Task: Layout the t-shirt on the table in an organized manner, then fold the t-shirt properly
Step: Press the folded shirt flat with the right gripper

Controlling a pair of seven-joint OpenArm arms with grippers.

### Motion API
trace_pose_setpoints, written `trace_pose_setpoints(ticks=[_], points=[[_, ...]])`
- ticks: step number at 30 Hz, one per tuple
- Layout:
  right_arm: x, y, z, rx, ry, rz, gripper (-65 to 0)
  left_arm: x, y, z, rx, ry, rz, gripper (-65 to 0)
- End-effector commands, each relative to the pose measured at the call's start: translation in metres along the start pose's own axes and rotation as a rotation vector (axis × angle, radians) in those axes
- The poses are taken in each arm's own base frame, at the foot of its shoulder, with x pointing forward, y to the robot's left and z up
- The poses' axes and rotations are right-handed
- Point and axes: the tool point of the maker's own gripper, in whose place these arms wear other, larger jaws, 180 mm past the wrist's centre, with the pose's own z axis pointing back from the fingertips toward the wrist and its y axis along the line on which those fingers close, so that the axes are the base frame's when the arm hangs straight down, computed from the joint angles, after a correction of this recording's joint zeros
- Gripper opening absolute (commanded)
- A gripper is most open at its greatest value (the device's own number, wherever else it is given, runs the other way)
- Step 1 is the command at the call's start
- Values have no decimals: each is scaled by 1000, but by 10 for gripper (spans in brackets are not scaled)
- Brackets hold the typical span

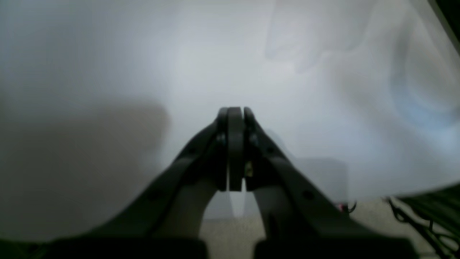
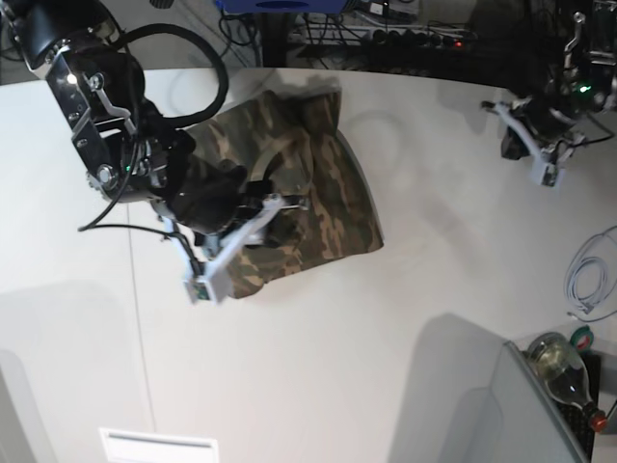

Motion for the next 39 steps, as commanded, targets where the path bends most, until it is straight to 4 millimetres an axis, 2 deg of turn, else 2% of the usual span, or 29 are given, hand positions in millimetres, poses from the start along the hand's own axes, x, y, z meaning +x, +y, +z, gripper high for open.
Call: trace_pose_setpoints(ticks=[1, 4, 8, 11, 13, 15, 19, 26, 29, 34, 37, 39], points=[[14, -5, 2, 0, -42, -22, -611, 12, 7, 6, 8, -48, 4, -650], [10, -39, -4, -80, -25, -88, -599, 14, 22, 17, 26, -95, 54, -650], [4, -75, -15, -175, -34, -84, -600, 16, 29, 24, 29, -127, 74, -650], [-3, -92, -20, -251, -49, -2, -602, 15, 29, 25, 27, -127, 74, -650], [-10, -95, -25, -275, -34, 33, -602, 13, 29, 24, 27, -120, 78, -650], [-19, -90, -31, -260, -10, 58, -602, 12, 27, 24, 24, -118, 77, -650], [-31, -64, -49, -190, 22, 58, -602, 12, 27, 24, 24, -118, 77, -650], [-17, -17, -65, -98, 6, 120, -602, 12, 27, 23, 22, -116, 77, -650], [-18, -3, -78, -78, 28, 131, -602, 12, 27, 23, 22, -116, 77, -650], [-34, 25, -107, -53, 105, 187, -602, 12, 27, 23, 22, -116, 77, -650], [-36, 45, -110, -20, 115, 269, -602, 9, 28, 22, 23, -109, 83, -650], [-32, 59, -105, 11, 100, 295, -602, 3, 32, 20, 30, -99, 102, -650]])
